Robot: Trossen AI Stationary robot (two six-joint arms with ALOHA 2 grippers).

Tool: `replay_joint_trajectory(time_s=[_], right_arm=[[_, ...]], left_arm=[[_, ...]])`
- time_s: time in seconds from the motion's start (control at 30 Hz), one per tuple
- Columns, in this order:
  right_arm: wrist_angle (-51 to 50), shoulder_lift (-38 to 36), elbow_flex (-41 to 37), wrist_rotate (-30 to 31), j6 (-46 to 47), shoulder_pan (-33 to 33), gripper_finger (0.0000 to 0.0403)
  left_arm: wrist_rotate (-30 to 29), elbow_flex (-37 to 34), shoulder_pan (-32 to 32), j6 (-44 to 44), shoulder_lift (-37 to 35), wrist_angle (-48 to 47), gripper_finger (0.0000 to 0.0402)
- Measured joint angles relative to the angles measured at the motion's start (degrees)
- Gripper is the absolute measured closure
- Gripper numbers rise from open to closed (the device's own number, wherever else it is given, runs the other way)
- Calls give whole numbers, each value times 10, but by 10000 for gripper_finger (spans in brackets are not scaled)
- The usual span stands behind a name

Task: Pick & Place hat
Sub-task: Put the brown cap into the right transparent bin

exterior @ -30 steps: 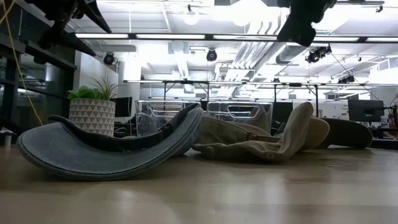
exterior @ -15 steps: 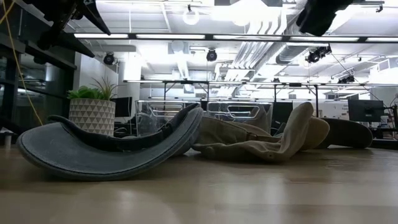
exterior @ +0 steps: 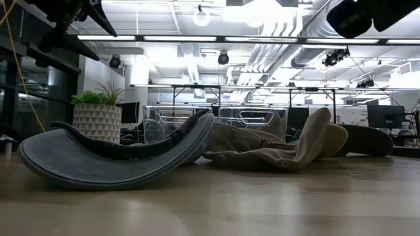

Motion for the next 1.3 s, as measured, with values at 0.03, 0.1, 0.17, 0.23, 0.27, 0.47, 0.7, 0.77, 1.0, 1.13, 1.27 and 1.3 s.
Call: replay_joint_trajectory(time_s=[0.03,0.1,0.17,0.23,0.27,0.47,0.7,0.77,1.0,1.13,1.27,1.3], right_arm=[[7,0,-2,0,-4,3,402],[14,3,-3,1,-20,7,399],[21,9,-3,1,-41,10,391],[23,20,-3,0,-62,14,378],[23,27,-3,-1,-73,16,369],[39,89,-3,-10,-168,27,300],[78,168,-3,60,-293,27,220],[98,186,-3,89,-323,27,204],[143,242,-3,112,-392,27,169],[166,266,-3,144,-413,26,164],[189,287,-3,146,-435,22,162],[194,293,-3,149,-437,20,162]], left_arm=[[0,0,0,-4,0,0,94],[0,0,0,-10,0,0,94],[0,0,0,-11,0,1,94],[0,0,0,-11,0,5,94],[0,0,0,-11,0,7,94],[0,0,0,-11,0,21,94],[0,0,0,-18,0,21,94],[2,0,0,-22,0,21,94],[5,0,0,-25,0,21,94],[5,0,0,-26,0,19,94],[5,0,0,-25,0,19,94],[6,0,0,-26,0,19,94]])
